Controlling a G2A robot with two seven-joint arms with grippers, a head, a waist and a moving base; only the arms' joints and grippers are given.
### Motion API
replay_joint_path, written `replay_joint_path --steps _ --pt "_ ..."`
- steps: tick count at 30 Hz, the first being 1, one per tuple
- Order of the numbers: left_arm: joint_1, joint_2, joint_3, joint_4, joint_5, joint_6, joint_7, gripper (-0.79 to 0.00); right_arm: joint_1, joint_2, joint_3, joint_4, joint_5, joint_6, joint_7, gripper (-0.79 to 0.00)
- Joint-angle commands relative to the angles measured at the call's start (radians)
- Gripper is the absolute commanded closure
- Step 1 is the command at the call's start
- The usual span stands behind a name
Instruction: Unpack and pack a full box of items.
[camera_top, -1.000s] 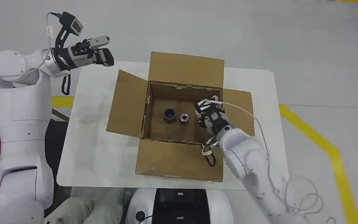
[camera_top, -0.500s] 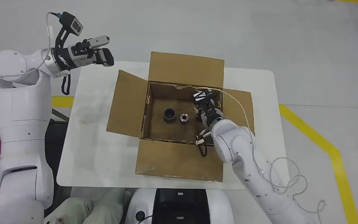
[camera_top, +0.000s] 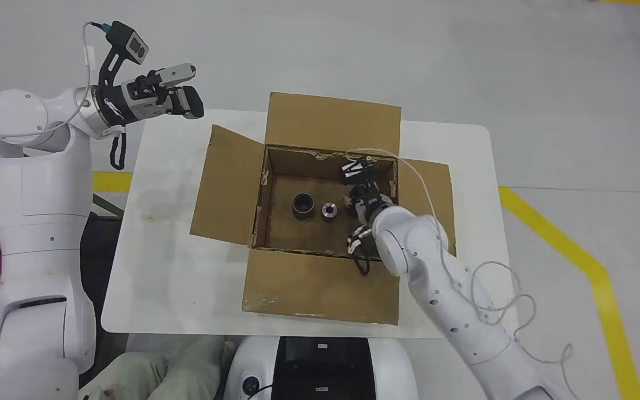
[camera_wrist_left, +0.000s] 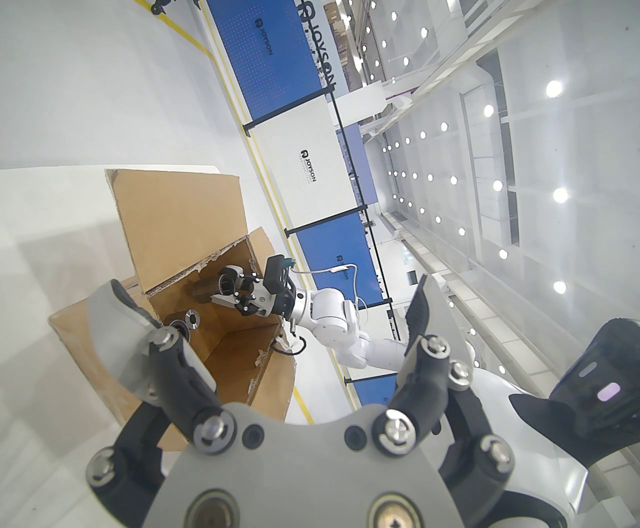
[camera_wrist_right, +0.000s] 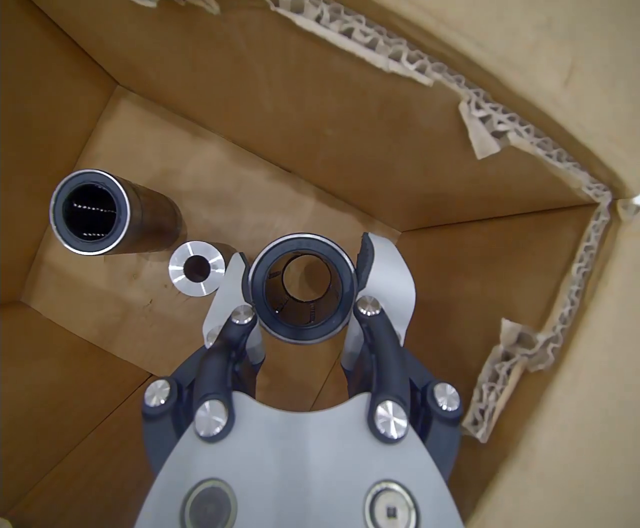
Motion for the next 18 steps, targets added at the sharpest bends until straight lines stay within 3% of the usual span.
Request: replay_joint_path --steps 1,5,7,9,14,18 --pt "0.0 0.0 0.0 0.0 0.0 0.0 0.0 -0.785 0.006 -0.003 -0.002 0.018 0.013 -0.002 0.0 -0.015" --pt "0.0 0.0 0.0 0.0 0.0 0.0 0.0 -0.785 0.02 -0.011 -0.007 0.056 0.028 -0.004 -0.008 -0.052" --pt "0.0 0.0 0.0 0.0 0.0 0.0 0.0 -0.785 0.026 -0.014 -0.009 0.069 0.034 -0.004 -0.01 -0.148" --pt "0.0 0.0 0.0 0.0 0.0 0.0 0.0 -0.785 0.029 -0.017 -0.01 0.077 0.038 -0.003 -0.011 -0.296" --pt "0.0 0.0 0.0 0.0 0.0 0.0 0.0 -0.785 0.027 -0.02 -0.006 0.078 0.04 -0.005 -0.011 -0.48" --pt "0.0 0.0 0.0 0.0 0.0 0.0 0.0 -0.785 0.018 -0.021 -0.001 0.067 0.037 -0.01 -0.01 -0.505"
